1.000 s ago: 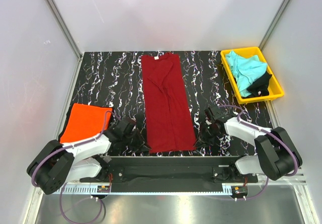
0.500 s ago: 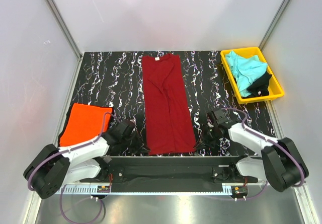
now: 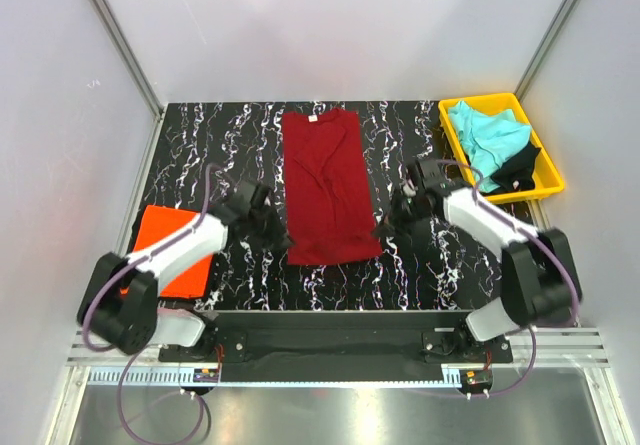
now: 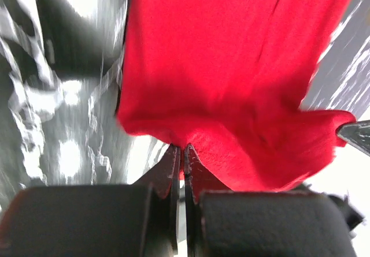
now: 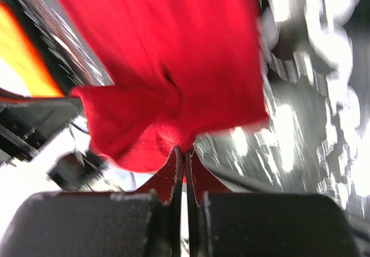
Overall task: Fold and stack the t-shirts
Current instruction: Fold the tshirt
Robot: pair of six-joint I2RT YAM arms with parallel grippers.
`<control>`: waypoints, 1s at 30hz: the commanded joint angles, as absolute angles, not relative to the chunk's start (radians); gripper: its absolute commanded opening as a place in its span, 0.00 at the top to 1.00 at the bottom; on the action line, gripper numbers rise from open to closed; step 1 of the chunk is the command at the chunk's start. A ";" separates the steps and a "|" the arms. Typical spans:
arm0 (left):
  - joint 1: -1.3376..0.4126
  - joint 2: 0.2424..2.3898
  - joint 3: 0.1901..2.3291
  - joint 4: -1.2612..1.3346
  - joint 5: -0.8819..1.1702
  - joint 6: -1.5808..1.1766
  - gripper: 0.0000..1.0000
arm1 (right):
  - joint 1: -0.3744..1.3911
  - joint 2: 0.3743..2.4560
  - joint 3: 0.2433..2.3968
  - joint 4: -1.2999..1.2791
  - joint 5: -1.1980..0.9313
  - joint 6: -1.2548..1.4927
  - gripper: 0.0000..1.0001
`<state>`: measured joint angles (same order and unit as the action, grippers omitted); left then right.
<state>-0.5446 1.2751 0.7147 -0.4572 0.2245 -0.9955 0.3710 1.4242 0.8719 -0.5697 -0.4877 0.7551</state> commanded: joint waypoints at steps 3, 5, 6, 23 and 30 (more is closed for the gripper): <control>-0.364 1.466 0.984 -0.508 0.253 -0.792 1.00 | 0.298 1.656 1.191 -0.636 -0.517 0.637 1.00; -0.344 1.563 1.055 -0.508 0.268 -0.744 1.00 | 0.279 1.765 1.342 -0.691 -0.505 0.591 1.00; -0.328 1.593 1.130 -0.515 0.273 -0.729 1.00 | 0.270 1.801 1.386 -0.707 -0.508 0.586 1.00; -0.239 1.913 1.431 -0.522 0.342 -0.721 1.00 | 0.193 2.171 1.799 -0.796 -0.626 0.531 1.00; -0.233 1.954 1.463 -0.522 0.351 -0.724 1.00 | 0.175 2.218 1.850 -0.808 -0.660 0.519 1.00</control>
<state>-0.2443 1.9469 1.4158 -0.5297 0.3298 -0.7334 0.1886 2.1994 1.7885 -0.7929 -0.6128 0.5434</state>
